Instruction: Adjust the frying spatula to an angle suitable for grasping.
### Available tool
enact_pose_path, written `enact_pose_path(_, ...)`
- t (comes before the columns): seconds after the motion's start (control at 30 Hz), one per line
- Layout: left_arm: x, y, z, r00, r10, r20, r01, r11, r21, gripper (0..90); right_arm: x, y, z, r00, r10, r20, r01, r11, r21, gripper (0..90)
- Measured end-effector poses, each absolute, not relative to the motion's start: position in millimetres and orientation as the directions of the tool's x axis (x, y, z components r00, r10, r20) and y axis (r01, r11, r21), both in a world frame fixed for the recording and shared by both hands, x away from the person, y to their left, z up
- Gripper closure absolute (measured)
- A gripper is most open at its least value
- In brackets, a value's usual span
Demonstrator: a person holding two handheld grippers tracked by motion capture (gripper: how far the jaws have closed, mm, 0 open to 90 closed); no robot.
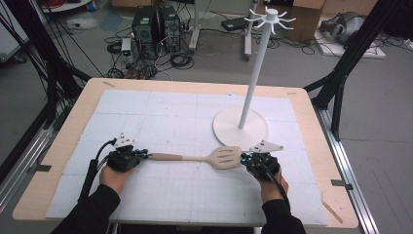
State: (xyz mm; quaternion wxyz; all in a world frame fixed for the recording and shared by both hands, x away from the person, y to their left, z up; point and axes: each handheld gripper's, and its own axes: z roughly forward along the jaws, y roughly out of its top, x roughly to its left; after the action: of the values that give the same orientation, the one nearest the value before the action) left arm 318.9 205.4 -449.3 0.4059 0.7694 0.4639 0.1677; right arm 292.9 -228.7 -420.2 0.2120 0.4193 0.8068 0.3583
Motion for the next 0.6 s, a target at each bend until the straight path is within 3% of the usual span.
enact_pose_path(0.37,322,201,-449,0.525,0.84,-0.136,0.578,-0.234,0.782,89.6,283,-235,-419,-0.557,0.83,0.003,0.542,0.361,0.759,89.2)
enact_pose_path(0.6,320,182,-444,0.57,0.816,-0.095,0.551,-0.294,0.781,89.7,273,-249,-420,-0.539,0.842,0.023,0.558,0.336,0.759,89.3)
